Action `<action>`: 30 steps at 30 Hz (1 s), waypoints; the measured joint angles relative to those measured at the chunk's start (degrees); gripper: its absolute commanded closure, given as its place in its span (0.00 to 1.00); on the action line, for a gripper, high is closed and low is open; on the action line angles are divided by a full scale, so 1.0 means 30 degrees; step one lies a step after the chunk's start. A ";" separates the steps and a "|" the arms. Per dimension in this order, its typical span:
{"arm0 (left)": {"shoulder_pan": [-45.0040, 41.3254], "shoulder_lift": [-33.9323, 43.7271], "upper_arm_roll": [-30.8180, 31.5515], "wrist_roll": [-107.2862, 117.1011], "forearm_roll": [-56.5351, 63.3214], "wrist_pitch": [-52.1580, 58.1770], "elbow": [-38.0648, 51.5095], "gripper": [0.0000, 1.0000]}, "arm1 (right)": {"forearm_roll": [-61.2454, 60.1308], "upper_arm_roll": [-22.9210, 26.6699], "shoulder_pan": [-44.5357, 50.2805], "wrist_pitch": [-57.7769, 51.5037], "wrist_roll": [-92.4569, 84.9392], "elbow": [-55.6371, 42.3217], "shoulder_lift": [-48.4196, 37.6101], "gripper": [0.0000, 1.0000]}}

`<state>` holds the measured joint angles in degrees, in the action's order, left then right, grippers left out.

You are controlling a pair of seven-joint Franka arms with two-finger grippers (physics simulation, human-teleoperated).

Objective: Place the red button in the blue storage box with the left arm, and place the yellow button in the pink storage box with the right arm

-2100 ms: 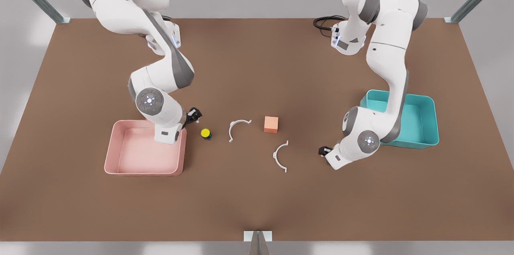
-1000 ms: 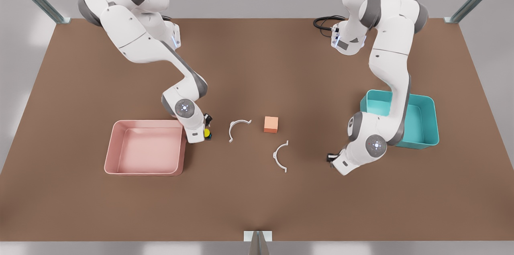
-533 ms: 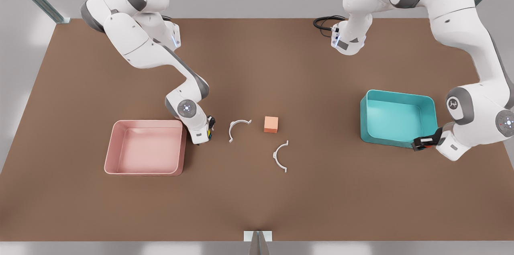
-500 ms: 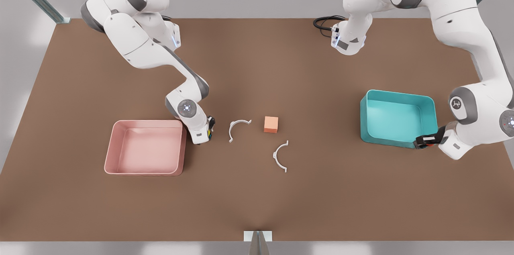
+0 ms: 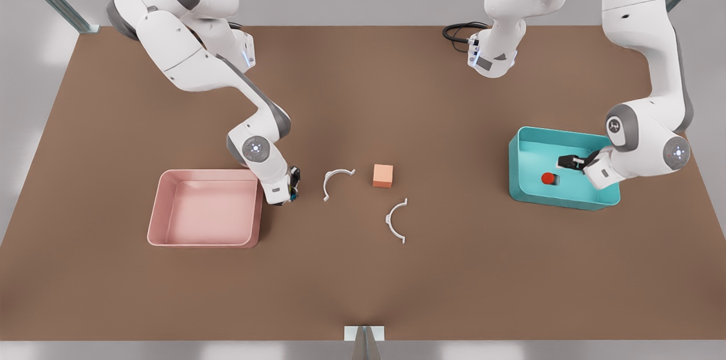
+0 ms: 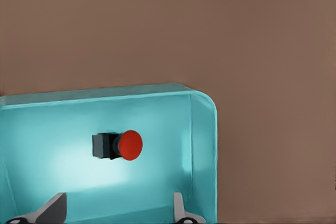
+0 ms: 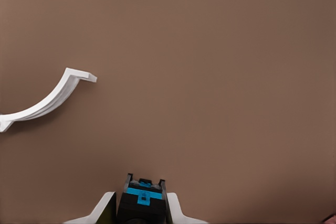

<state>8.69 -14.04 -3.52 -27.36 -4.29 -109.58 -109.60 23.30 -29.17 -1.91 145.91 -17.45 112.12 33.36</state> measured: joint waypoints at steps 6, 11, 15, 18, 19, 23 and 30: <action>-0.2639 -0.0858 0.0036 0.1852 0.0165 0.1389 0.8517 0.00 | -0.0108 -0.3628 -0.3837 -0.2543 0.0226 -0.2648 -0.1439 0.56; -0.3267 0.1325 0.0113 0.3799 0.0531 0.4291 1.0198 0.00 | -0.0118 -0.5169 -0.7120 -0.5010 0.0636 -0.2928 -0.1901 0.56; -0.3665 0.1216 0.0303 0.4990 0.0985 0.5718 1.0007 0.00 | -0.0092 -0.5238 -0.9089 -0.5982 0.0914 -0.1938 -0.2019 0.56; -0.3611 0.1060 0.0299 0.5703 0.1098 0.6298 0.9985 0.00 | -0.0006 -0.5182 -0.9636 -0.6352 0.1128 -0.1614 -0.1944 0.33; -0.3565 0.1018 0.0296 0.5916 0.1119 0.6426 0.9984 0.00 | 0.0022 -0.5152 -0.9689 -0.6449 0.1201 -0.1597 -0.1921 0.24; -0.3605 0.0982 0.0294 0.6661 0.1164 0.6781 0.9982 0.00 | 0.0089 -0.5059 -0.9700 -0.6747 0.1470 -0.1744 -0.1852 0.15; -0.3633 0.1083 0.0323 0.7638 0.1165 0.7095 1.0038 0.00 | -0.1913 0.1874 -0.3056 -0.8098 0.2598 -0.4303 -0.6879 0.00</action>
<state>-2.21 -10.79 -2.55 -4.45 -0.80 -88.29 -79.49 17.56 -23.55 -11.08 121.61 -9.65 99.21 12.72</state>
